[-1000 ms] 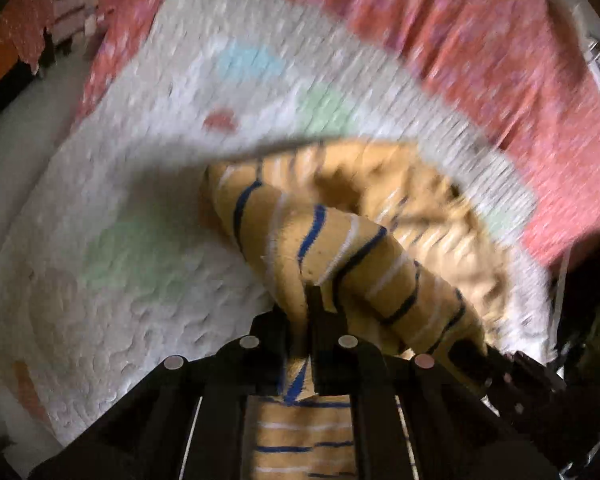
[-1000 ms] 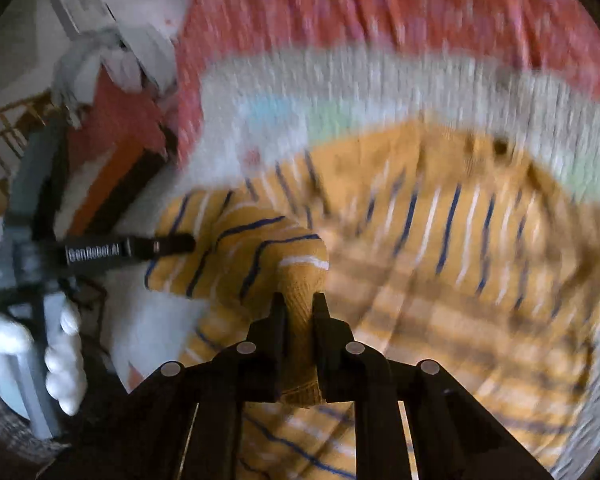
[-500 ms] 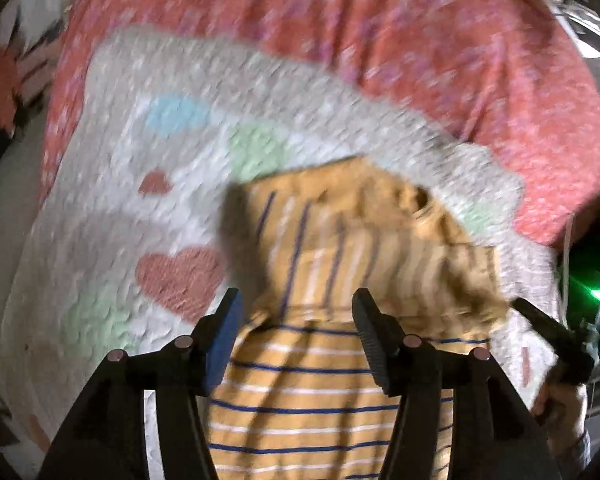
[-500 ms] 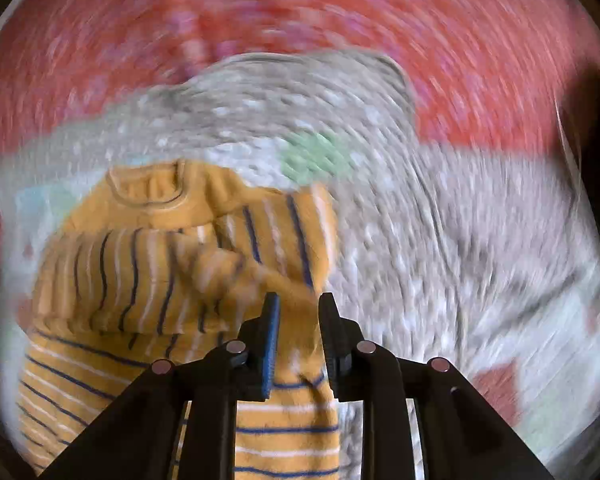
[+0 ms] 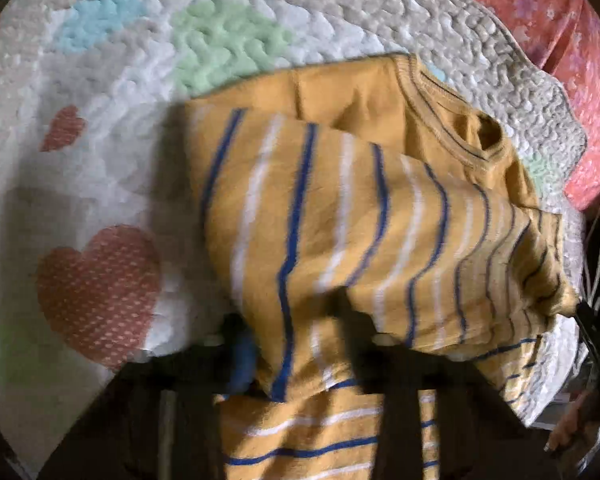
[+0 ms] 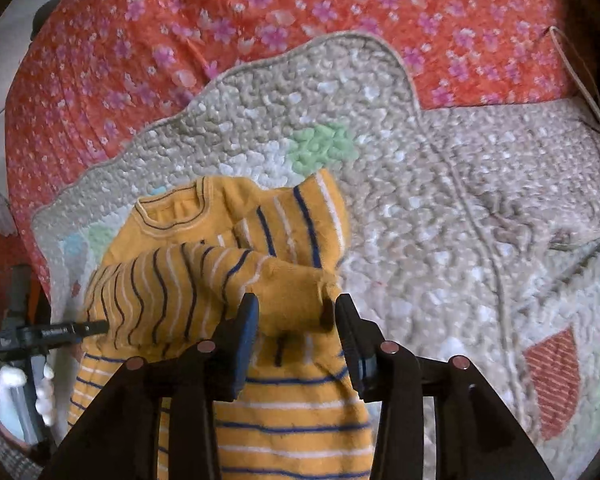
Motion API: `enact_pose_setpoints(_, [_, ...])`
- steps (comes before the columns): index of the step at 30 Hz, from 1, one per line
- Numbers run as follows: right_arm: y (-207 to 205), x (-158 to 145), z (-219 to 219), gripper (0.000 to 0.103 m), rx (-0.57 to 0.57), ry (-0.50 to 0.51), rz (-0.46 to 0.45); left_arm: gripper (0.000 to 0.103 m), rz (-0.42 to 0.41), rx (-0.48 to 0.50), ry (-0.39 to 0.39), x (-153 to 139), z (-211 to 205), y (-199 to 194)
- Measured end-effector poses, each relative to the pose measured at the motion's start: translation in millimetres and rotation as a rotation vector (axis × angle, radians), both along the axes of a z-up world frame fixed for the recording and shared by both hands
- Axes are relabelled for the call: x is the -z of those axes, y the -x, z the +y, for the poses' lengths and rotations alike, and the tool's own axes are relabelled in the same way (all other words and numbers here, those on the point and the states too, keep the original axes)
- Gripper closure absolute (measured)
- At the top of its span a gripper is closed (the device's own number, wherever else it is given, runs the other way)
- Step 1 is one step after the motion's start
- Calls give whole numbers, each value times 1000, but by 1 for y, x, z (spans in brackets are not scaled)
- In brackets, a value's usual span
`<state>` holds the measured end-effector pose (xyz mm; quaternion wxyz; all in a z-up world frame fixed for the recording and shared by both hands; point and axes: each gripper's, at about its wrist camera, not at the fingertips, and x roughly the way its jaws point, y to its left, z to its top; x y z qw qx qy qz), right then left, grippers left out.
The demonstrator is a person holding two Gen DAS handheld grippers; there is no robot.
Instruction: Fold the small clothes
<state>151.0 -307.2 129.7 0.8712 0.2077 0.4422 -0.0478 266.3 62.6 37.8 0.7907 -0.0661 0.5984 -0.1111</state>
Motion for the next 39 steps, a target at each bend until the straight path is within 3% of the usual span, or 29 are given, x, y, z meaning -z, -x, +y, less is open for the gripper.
enact_pose_setpoints(1, [-7, 4, 0, 54, 11, 7, 8, 82, -16, 7, -7, -3, -1, 3])
enact_pose_setpoints(3, [-20, 12, 3, 57, 0, 1, 29, 87, -32, 24, -27, -8, -3, 8])
enact_pose_setpoints(4, [-29, 18, 6, 83, -30, -20, 67, 90, -38, 22, -32, -11, -2, 9])
enact_pose_setpoints(5, [-35, 20, 9, 86, -64, -40, 85, 92, -46, 16, -34, -16, 0, 10])
enact_pose_setpoints(10, [-43, -14, -5, 86, -7, -3, -38, 93, -91, -24, -40, -37, 7, 2])
enact_pose_setpoints(12, [-49, -14, -15, 84, 49, 31, -32, 85, -80, -49, -63, -33, 8, -3])
enact_pose_setpoints(13, [-51, -9, -18, 83, 89, 105, -8, 83, -70, -58, -70, -29, 10, -3])
enact_pose_setpoints(15, [-53, -1, -23, 72, 109, 178, 43, 81, -61, -75, -53, -24, 18, -3])
enact_pose_setpoints(17, [-45, 3, -32, 56, 128, 144, 57, 70, -46, -95, 23, -22, 32, 5])
enact_pose_setpoints(19, [-26, 5, -43, 50, 159, 78, 38, 54, -43, -125, 86, -21, 51, 13])
enact_pose_setpoints(23, [-3, 9, -46, 46, 125, 22, 27, 48, -44, -146, 115, -16, 82, 29])
enact_pose_setpoints(26, [5, 20, -38, 41, 70, 2, 37, 35, -19, -133, 143, -4, 91, 42])
enact_pose_setpoints(29, [4, 34, -22, 41, 34, 40, 72, 32, -1, -91, 95, 8, 81, 46])
enact_pose_setpoints(30, [2, 39, -18, 41, 37, 63, 91, 38, -13, -72, 42, 8, 74, 44])
enact_pose_setpoints(31, [2, 41, -18, 41, 50, 79, 98, 72, -23, -66, -4, 7, 69, 43])
enact_pose_setpoints(32, [2, 44, -18, 41, 69, 90, 102, 95, -23, -66, -63, 7, 65, 41])
enact_pose_setpoints(35, [6, 44, -23, 41, 107, 63, 102, 97, -23, -162, -72, 1, 79, 40])
enact_pose_setpoints(37, [14, 39, -24, 41, 111, 65, 99, 100, -68, -237, -154, -9, 94, 49])
enact_pose_setpoints(38, [17, 37, -25, 41, 111, 65, 98, 100, -89, -252, -158, -13, 101, 54])
enact_pose_setpoints(39, [24, 35, -26, 41, 108, 62, 96, 100, -84, -261, -103, -15, 111, 62])
